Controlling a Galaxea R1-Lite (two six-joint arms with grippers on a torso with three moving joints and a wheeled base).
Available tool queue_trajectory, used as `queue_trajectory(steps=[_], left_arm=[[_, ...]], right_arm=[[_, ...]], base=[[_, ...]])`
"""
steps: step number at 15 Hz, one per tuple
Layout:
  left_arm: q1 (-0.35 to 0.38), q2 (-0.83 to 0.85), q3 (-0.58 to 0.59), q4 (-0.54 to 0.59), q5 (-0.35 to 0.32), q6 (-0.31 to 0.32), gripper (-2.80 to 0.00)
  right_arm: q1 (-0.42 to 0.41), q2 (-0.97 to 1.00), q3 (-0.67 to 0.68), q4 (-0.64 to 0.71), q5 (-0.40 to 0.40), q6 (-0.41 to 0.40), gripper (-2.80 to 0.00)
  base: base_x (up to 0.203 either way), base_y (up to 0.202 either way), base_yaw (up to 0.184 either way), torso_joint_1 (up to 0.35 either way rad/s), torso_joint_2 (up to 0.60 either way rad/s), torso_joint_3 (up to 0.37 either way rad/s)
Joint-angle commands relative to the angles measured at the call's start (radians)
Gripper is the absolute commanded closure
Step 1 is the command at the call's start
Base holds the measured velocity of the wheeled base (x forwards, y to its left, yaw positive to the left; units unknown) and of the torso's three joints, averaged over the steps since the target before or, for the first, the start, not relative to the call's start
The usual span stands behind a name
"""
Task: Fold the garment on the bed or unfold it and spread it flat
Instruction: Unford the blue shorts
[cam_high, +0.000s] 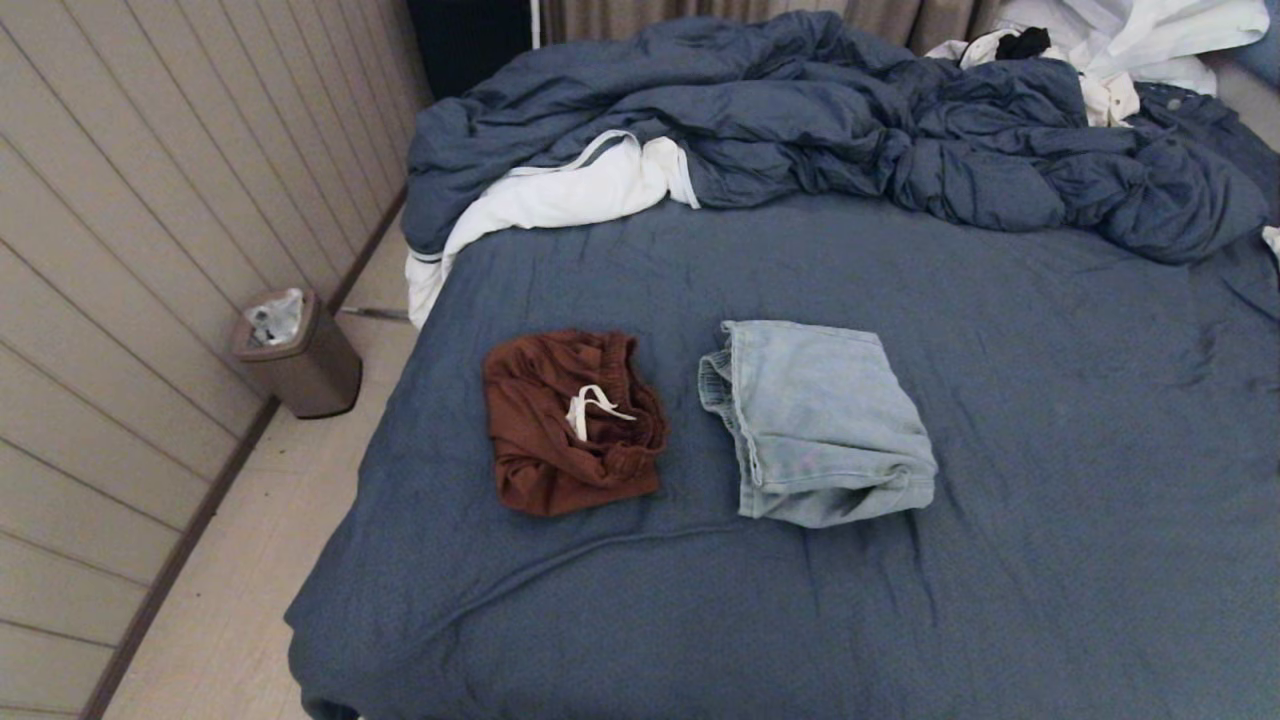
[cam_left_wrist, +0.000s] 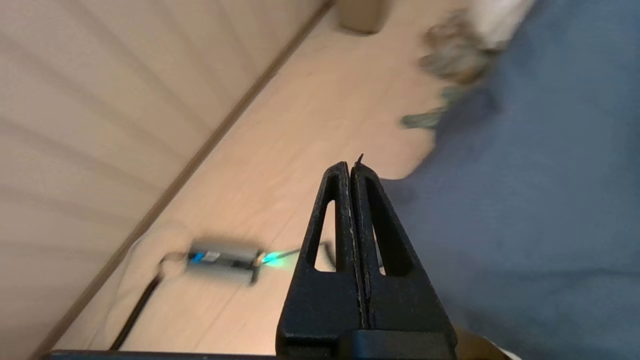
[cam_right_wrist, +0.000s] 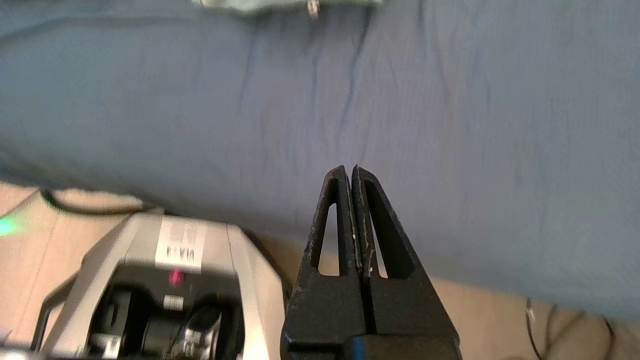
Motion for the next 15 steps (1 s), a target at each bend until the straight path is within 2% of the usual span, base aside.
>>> queue_trajectory(steps=[1, 4, 6, 10, 11, 12, 15], left_arm=[[0.01, -0.118, 0.068, -0.04, -0.143, 0.021, 0.0], [0.009, -0.205, 0.175, -0.084, -0.269, 0.045, 0.0], [0.009, -0.202, 0.205, -0.172, -0.329, 0.046, 0.0], [0.009, -0.202, 0.206, -0.122, -0.522, 0.105, 0.0], [0.009, -0.203, 0.206, -0.052, -0.563, 0.136, 0.0], [0.009, -0.201, 0.205, 0.017, -0.582, 0.189, 0.0], [0.009, -0.204, 0.206, 0.011, -0.588, 0.202, 0.0]], right_arm=[[0.003, -0.004, 0.065, -0.14, -0.006, 0.002, 0.0], [0.005, -0.004, 0.067, -0.164, -0.038, -0.05, 0.0], [0.004, -0.004, 0.067, -0.178, -0.067, -0.1, 0.0], [0.005, -0.004, 0.067, -0.166, -0.048, -0.12, 0.0], [0.005, -0.004, 0.067, -0.158, -0.008, -0.124, 0.0], [0.005, -0.004, 0.067, -0.115, 0.024, -0.128, 0.0], [0.005, -0.004, 0.067, -0.082, 0.042, -0.11, 0.0]], base=[[0.0, 0.0, 0.0, 0.0, 0.0, 0.0], [0.0, 0.0, 0.0, 0.0, 0.0, 0.0], [0.0, 0.0, 0.0, 0.0, 0.0, 0.0], [0.0, 0.0, 0.0, 0.0, 0.0, 0.0], [0.0, 0.0, 0.0, 0.0, 0.0, 0.0], [0.0, 0.0, 0.0, 0.0, 0.0, 0.0], [0.0, 0.0, 0.0, 0.0, 0.0, 0.0]])
